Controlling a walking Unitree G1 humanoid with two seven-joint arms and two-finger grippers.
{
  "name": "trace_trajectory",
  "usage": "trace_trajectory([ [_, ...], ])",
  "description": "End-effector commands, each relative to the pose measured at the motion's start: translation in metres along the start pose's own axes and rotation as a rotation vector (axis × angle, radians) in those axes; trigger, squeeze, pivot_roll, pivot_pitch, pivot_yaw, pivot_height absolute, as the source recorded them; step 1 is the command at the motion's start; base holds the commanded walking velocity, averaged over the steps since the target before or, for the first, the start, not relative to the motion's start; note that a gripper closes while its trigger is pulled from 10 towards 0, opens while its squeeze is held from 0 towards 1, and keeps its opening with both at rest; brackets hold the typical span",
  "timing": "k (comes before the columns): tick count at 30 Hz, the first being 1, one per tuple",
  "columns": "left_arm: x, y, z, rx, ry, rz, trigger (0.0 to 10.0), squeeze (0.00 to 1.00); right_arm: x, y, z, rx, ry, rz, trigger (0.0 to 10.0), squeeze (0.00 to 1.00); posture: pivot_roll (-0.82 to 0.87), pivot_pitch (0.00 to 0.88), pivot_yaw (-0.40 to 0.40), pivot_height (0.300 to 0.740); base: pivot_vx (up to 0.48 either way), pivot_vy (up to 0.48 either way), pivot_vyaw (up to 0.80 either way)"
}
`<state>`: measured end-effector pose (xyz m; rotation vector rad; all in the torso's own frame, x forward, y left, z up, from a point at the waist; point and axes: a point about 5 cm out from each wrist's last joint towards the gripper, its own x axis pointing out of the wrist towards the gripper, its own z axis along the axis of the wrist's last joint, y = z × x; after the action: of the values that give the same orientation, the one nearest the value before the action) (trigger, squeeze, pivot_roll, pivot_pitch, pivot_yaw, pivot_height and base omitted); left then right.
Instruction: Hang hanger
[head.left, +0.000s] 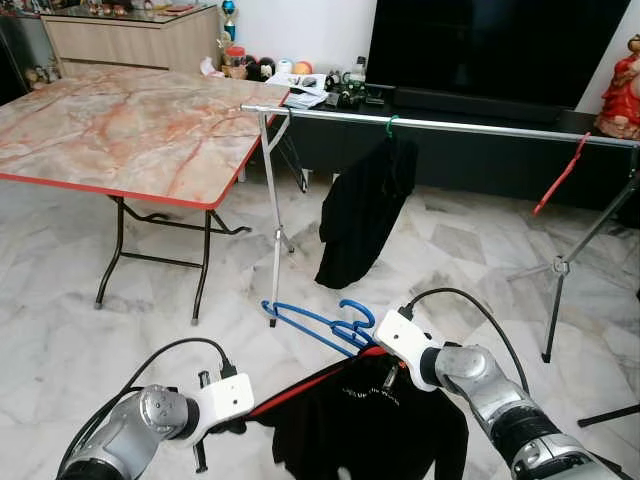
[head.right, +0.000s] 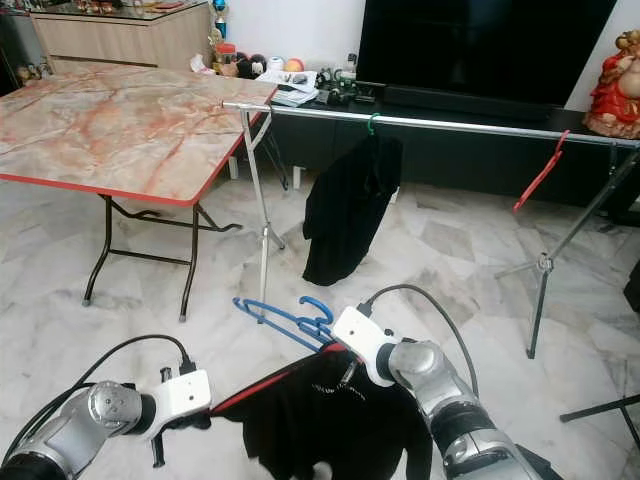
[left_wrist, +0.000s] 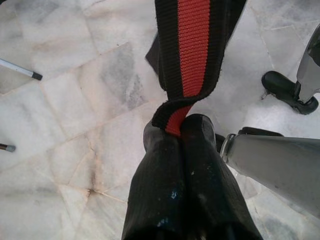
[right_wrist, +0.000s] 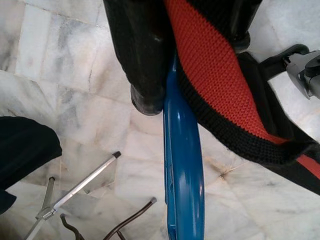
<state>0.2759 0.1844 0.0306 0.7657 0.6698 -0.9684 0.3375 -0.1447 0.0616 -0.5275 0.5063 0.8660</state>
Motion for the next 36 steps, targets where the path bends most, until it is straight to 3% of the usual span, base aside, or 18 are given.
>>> trace_trajectory([
  [1, -0.001, 0.003, -0.006, -0.049, 0.015, 0.049, 0.0, 0.0, -0.002, -0.003, 0.002, 0.0, -0.013, 0.002, 10.0, 0.0, 0.21, 0.0, -0.067, 0.74, 0.0, 0.0, 0.0],
  [2, -0.001, 0.006, -0.004, -0.062, 0.0, 0.076, 10.0, 0.0, -0.001, 0.0, 0.002, -0.007, -0.011, 0.022, 10.0, 0.0, 0.21, 0.0, -0.066, 0.74, 0.0, 0.0, 0.0],
  [6, -0.007, 0.015, 0.0, -0.029, -0.028, 0.113, 10.0, 0.0, 0.001, 0.01, -0.006, -0.075, 0.04, 0.09, 10.0, 0.0, 0.21, 0.0, -0.066, 0.74, 0.0, 0.0, 0.0],
  [7, -0.009, 0.015, 0.001, -0.039, -0.043, 0.102, 10.0, 0.07, 0.001, 0.011, -0.009, -0.083, 0.054, 0.095, 10.0, 0.0, 0.21, 0.0, -0.066, 0.74, 0.0, 0.0, 0.0],
  [8, -0.011, 0.016, 0.003, -0.038, -0.059, 0.086, 10.0, 0.41, 0.001, 0.011, -0.01, -0.083, 0.059, 0.095, 10.0, 0.0, 0.21, 0.0, -0.066, 0.74, 0.0, 0.0, 0.0],
  [9, -0.011, 0.016, 0.003, -0.038, -0.059, 0.086, 10.0, 0.41, 0.001, 0.011, -0.01, -0.083, 0.059, 0.095, 10.0, 0.0, 0.21, 0.0, -0.066, 0.74, 0.0, 0.0, 0.0],
  [10, -0.013, 0.016, 0.004, -0.037, -0.068, 0.073, 10.0, 0.6, 0.001, 0.012, -0.01, -0.081, 0.06, 0.095, 10.0, 0.0, 0.21, 0.0, -0.066, 0.74, 0.0, 0.0, 0.0],
  [11, -0.013, 0.016, 0.004, -0.037, -0.068, 0.073, 10.0, 0.6, 0.001, 0.012, -0.01, -0.081, 0.06, 0.095, 10.0, 0.0, 0.21, 0.0, -0.066, 0.74, 0.0, 0.0, 0.0],
  [12, -0.015, 0.015, 0.005, -0.033, -0.071, 0.053, 10.0, 1.0, 0.001, 0.011, -0.011, -0.08, 0.064, 0.091, 10.0, 0.0, 0.21, 0.0, -0.066, 0.74, 0.0, 0.0, 0.0],
  [23, -0.022, 0.016, 0.007, -0.02, -0.056, 0.034, 10.0, 1.0, 0.002, 0.01, -0.014, -0.094, 0.095, 0.064, 10.0, 0.0, 0.21, 0.0, -0.065, 0.74, 0.0, 0.0, 0.0],
  [24, -0.025, 0.018, 0.015, -0.042, -0.106, 0.03, 10.0, 1.0, 0.002, 0.012, -0.015, -0.095, 0.098, 0.071, 10.0, 0.0, 0.22, 0.0, -0.068, 0.74, 0.0, 0.0, 0.0],
  [26, -0.03, 0.025, 0.047, -0.082, -0.285, 0.032, 10.0, 1.0, 0.005, 0.029, -0.021, -0.126, 0.104, 0.239, 10.0, 0.0, 0.23, 0.0, -0.071, 0.74, 0.0, 0.0, 0.0],
  [29, -0.028, 0.025, 0.054, -0.073, -0.307, 0.024, 10.0, 1.0, 0.004, 0.039, -0.025, -0.134, 0.11, 0.337, 10.0, 0.0, 0.22, 0.0, -0.071, 0.74, 0.0, 0.0, 0.0],
  [36, -0.028, 0.024, 0.056, -0.073, -0.308, 0.02, 10.0, 1.0, 0.004, 0.039, -0.026, -0.137, 0.122, 0.34, 10.0, 0.0, 0.23, 0.0, -0.072, 0.74, 0.0, 0.0, 0.0],
])
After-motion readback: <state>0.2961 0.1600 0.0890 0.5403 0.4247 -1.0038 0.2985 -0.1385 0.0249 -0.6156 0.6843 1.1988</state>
